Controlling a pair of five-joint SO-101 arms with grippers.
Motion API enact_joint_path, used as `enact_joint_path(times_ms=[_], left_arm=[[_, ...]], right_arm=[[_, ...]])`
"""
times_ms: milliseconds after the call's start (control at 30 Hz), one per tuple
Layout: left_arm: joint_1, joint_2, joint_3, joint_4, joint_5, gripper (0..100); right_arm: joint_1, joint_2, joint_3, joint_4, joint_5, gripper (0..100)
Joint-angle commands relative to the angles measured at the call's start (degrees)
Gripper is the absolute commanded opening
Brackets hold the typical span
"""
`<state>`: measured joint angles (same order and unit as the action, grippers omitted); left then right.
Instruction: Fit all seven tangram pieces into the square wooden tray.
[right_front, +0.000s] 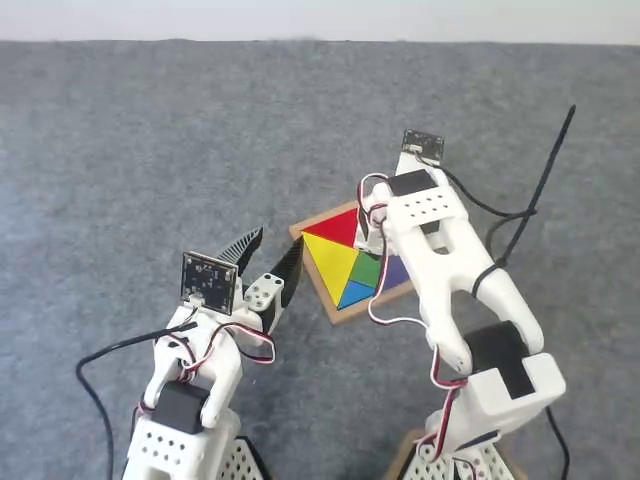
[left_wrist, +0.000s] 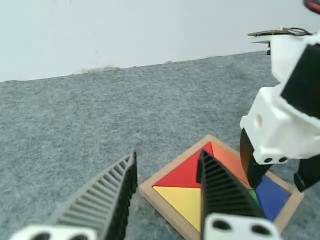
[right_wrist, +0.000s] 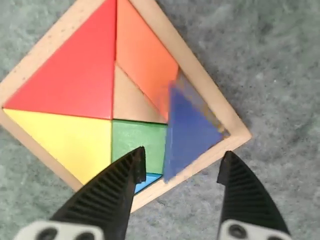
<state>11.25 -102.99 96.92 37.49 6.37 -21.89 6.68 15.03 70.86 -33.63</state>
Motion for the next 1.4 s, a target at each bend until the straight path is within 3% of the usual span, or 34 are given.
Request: enact_joint_path(times_ms=[0,267,433,600,700,867,1033,1167,1267,1367], left_arm=[[0.5,-1.1,-0.5,0.2,-0.3,20],[0.5,-1.1,-0.5,0.3,-0.2,20],[0.5,-1.1,-0.5,0.2,-0.2,20],[0.5,-1.1,-0.5,0.2,-0.2,20],[0.5,-1.1,-0.5,0.3,-0.2,20],[0.5,-1.1,-0.5,0.8,-0.2,20],[0.3,-1.1,-0.5,13.1,-0.4,20],[0.1,-1.1,-0.6,35.6,-0.4,20],[0.4,-1.1,-0.6,31.6,-0.3,20],[0.1,-1.1,-0.6,34.6,-0.3,20]], right_arm=[[2.3,-0.5,-0.6,-0.8,0.1,23.6],[5.0,-3.3,-1.5,-0.7,4.9,23.5],[16.7,-13.3,-0.7,-0.7,11.7,15.9],[24.1,-20.3,11.3,-10.6,16.4,0.6],[25.5,-24.7,17.7,-15.6,18.8,1.2],[27.8,-35.7,23.2,-15.5,19.3,1.4],[28.1,-47.3,32.4,-13.2,24.3,1.6],[29.5,-56.5,40.4,-13.3,30.8,1.6],[31.0,-62.3,45.5,-13.1,31.2,1.6],[33.2,-67.6,50.5,-13.5,31.2,1.7]])
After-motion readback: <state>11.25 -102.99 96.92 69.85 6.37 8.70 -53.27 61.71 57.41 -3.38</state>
